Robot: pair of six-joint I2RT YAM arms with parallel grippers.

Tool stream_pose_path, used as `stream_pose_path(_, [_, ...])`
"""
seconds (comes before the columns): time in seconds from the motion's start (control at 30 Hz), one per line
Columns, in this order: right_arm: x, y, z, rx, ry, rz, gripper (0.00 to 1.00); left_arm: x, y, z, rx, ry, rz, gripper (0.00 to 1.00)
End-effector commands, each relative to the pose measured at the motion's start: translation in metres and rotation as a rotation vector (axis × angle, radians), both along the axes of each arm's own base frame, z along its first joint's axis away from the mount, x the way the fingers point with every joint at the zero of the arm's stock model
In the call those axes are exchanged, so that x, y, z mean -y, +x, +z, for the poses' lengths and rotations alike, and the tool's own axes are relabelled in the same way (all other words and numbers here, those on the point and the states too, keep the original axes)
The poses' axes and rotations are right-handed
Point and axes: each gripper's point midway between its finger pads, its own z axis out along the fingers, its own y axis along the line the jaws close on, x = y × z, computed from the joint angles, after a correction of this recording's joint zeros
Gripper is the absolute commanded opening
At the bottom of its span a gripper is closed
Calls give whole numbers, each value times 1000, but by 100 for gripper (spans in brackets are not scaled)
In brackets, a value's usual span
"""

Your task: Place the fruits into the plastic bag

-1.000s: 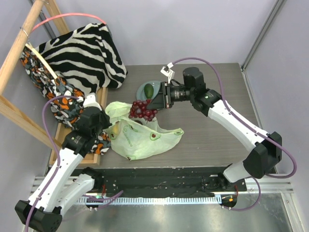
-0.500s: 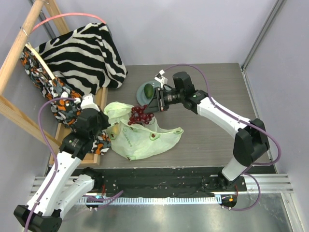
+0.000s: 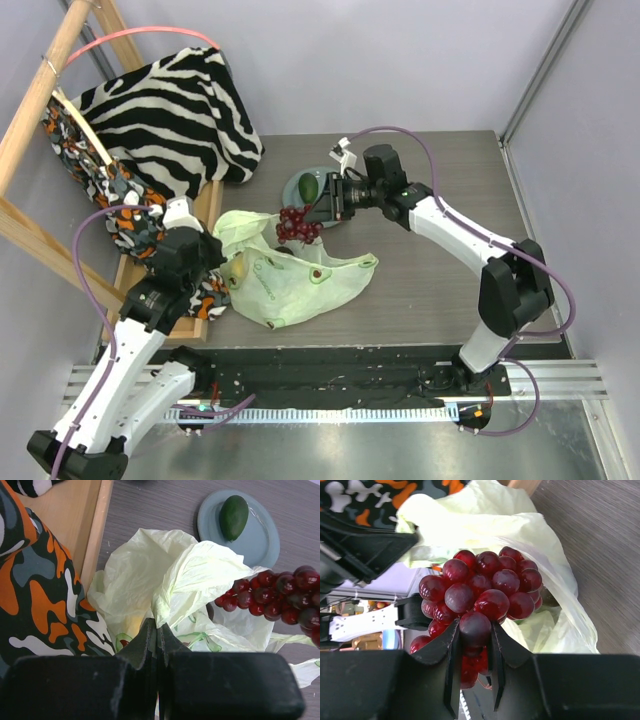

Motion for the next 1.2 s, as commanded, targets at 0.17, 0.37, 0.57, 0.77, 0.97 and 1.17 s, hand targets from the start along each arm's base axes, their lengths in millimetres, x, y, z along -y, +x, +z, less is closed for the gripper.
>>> stream_pose_path(0.17, [-25,-15,-27,73,-148,109,1,-6,0,8,30,-26,46,0])
stream_pose_path(0.37, [-44,-34,-39,3,-128,173,1,-5,2,9,34,-28,46,0])
stream_pose_path(0.57, [-52,-42,-45,-21,-133,192,1,-5,4,10,39,-32,47,0])
stream_pose_path(0.77, [-40,2,-44,-21,-146,65,1,-7,1,11,39,-25,52,0])
stream_pose_path(0.97, [-36,47,-53,-35,-176,-66,1,-8,-3,8,30,-25,52,0])
stream_pose_path(1.17, [-47,55,-66,-61,-198,-101,1,-5,0,11,36,-31,44,0])
